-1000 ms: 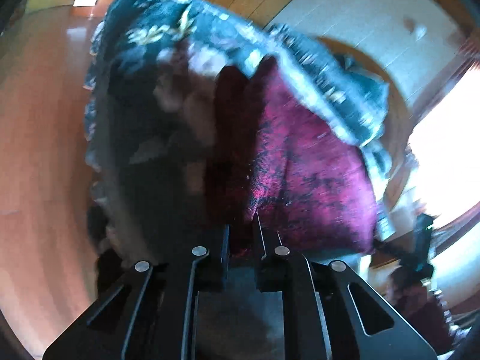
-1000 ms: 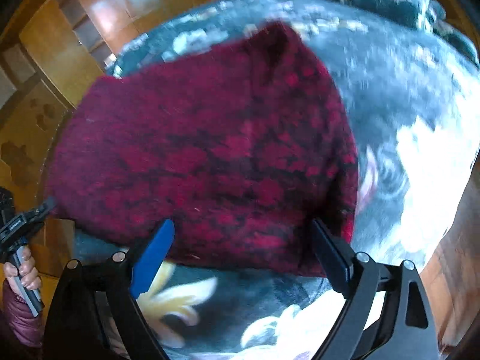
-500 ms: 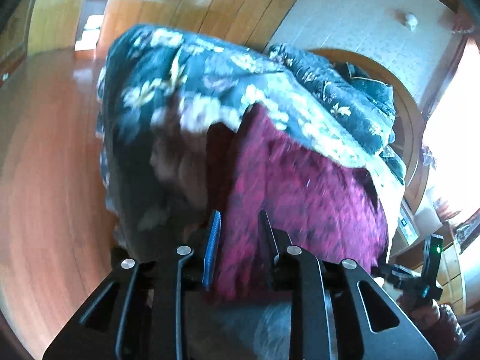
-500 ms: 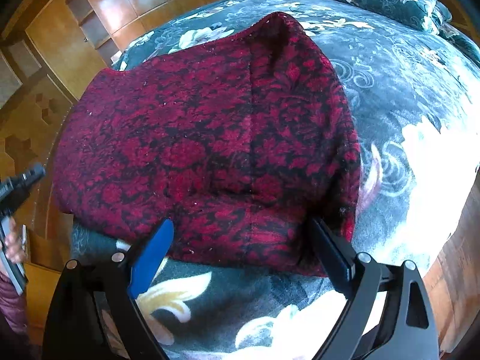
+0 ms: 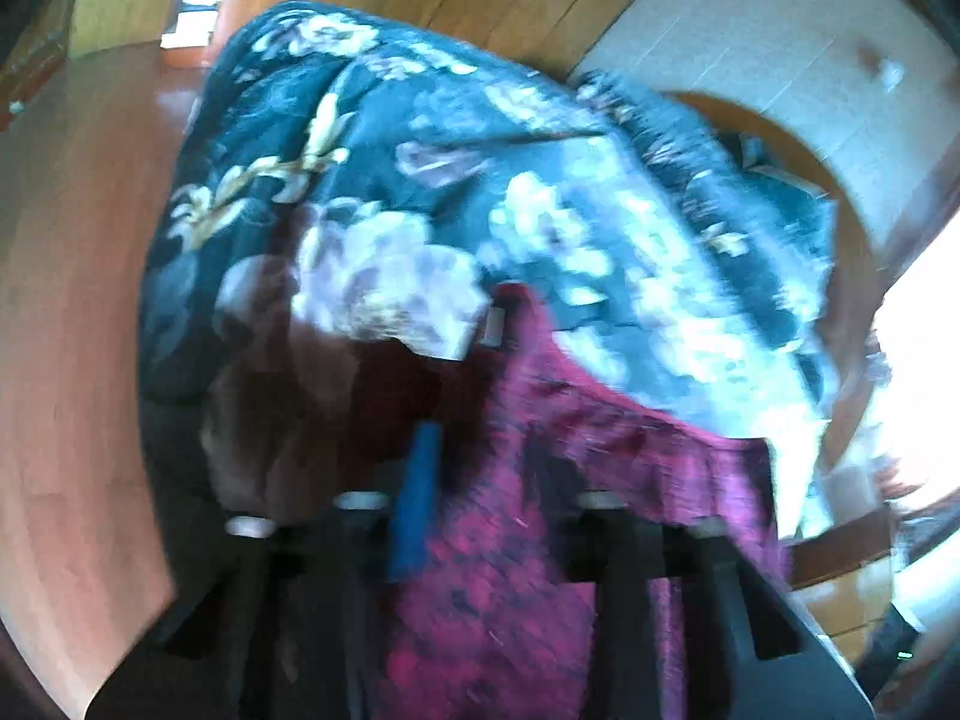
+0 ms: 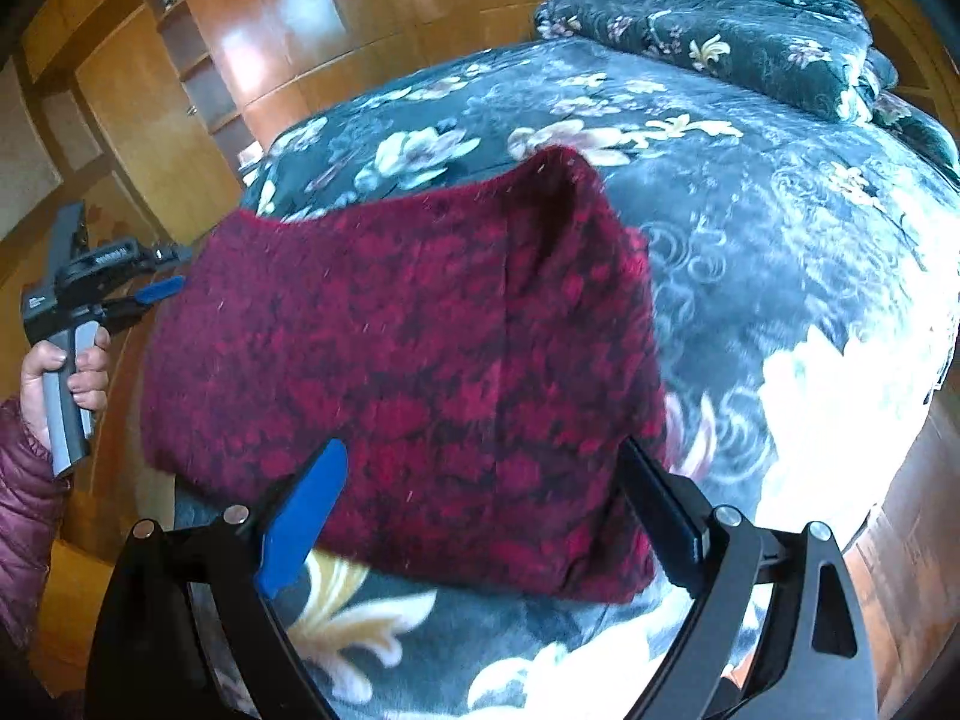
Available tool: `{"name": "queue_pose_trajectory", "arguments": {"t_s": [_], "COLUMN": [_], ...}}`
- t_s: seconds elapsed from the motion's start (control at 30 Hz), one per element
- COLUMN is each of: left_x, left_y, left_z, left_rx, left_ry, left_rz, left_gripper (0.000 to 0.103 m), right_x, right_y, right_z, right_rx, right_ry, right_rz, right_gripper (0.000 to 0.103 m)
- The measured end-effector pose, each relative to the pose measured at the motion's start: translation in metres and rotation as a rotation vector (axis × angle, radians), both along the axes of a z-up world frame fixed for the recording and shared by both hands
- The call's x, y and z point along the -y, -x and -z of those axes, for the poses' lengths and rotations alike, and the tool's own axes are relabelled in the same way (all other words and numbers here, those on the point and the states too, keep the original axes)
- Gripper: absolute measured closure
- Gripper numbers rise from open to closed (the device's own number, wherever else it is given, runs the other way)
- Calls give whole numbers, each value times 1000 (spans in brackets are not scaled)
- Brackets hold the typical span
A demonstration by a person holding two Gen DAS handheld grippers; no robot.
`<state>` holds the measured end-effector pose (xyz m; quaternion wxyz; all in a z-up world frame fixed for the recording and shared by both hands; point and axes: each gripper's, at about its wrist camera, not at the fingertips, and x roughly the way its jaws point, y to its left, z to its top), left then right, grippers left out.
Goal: Fold small clothes
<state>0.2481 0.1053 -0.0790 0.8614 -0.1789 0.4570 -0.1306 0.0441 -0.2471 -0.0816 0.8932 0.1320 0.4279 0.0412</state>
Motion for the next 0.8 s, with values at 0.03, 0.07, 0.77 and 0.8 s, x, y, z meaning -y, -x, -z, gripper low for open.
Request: {"name": "queue_pose_trajectory", "arguments": {"t_s": [0.03, 0.07, 0.77, 0.8], "left_x": [0, -3, 78, 88], "left_y": [-5, -10, 124, 126], "left_z": [7, 19, -15, -11], "left_rx": [-15, -54, 217, 214], "left_ry": [-39, -50, -264, -287], "left_rz": [-27, -55, 217, 239], "left_gripper": [91, 91, 23, 23], "right_x": [4, 7, 98, 101], "right_y": [-4, -7, -48, -53], "right_z": [1, 2, 35, 42], "right_rx": [1, -3, -37, -52], "right_ry": [-14, -33, -372, -414], "right_rz": [17, 29, 128, 124], "right_gripper": [12, 12, 8, 8]}}
